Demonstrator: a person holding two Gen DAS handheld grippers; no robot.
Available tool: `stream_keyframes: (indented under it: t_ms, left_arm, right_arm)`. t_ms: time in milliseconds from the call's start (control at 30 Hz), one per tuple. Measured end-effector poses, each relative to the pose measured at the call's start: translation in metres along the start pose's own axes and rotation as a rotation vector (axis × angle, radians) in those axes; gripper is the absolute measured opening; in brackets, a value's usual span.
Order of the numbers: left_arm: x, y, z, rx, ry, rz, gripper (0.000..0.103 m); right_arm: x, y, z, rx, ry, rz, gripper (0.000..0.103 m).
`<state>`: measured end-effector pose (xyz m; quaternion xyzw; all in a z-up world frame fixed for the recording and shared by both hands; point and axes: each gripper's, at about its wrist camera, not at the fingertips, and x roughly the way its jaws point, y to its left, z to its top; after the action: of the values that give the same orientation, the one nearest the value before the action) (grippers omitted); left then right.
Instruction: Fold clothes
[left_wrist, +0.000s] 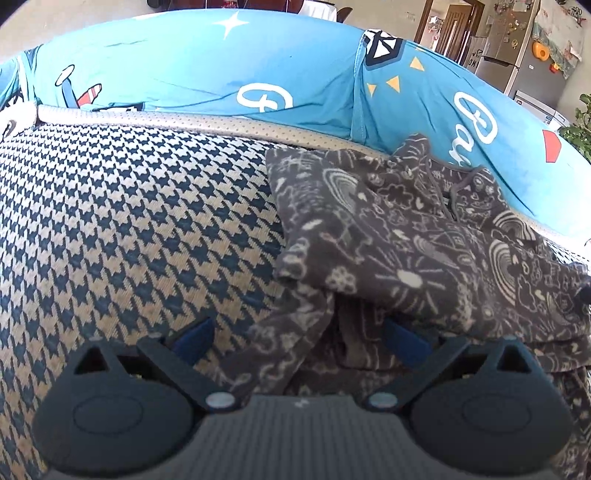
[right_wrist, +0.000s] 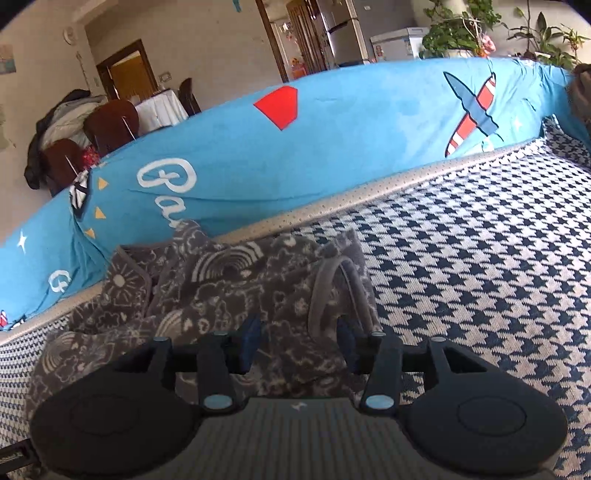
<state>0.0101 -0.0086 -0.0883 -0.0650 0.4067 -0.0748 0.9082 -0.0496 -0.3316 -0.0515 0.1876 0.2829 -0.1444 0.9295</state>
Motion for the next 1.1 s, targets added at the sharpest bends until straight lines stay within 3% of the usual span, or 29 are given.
stream_keyframes:
  t_ms: [67, 267, 433, 600, 767, 1100]
  left_arm:
    - [-0.006, -0.003, 0.001, 0.007, -0.034, -0.005, 0.101]
    - [-0.023, -0.012, 0.007, 0.046, -0.153, -0.024, 0.103]
    - [-0.022, -0.006, 0.014, 0.014, -0.160, -0.023, 0.103]
    - [-0.009, 0.007, 0.014, -0.040, -0.094, 0.011, 0.103]
    - [0.003, 0.018, 0.012, -0.090, -0.041, 0.038, 0.103]
    - [0.006, 0.024, 0.007, -0.092, -0.020, 0.105, 0.103]
  right_arm:
    - [-0.005, 0.001, 0.003, -0.014, -0.015, 0.061, 0.054]
    - [-0.003, 0.008, -0.001, -0.017, -0.004, 0.209, 0.054]
    - [0.007, 0.016, -0.005, -0.022, 0.033, 0.285, 0.055]
    - [0.028, 0.006, -0.013, 0.028, 0.145, 0.164, 0.052]
    - [0.023, -0.004, -0.011, 0.111, 0.144, 0.179, 0.052]
    - [0.013, -0.014, -0.009, 0.125, 0.125, 0.168, 0.052]
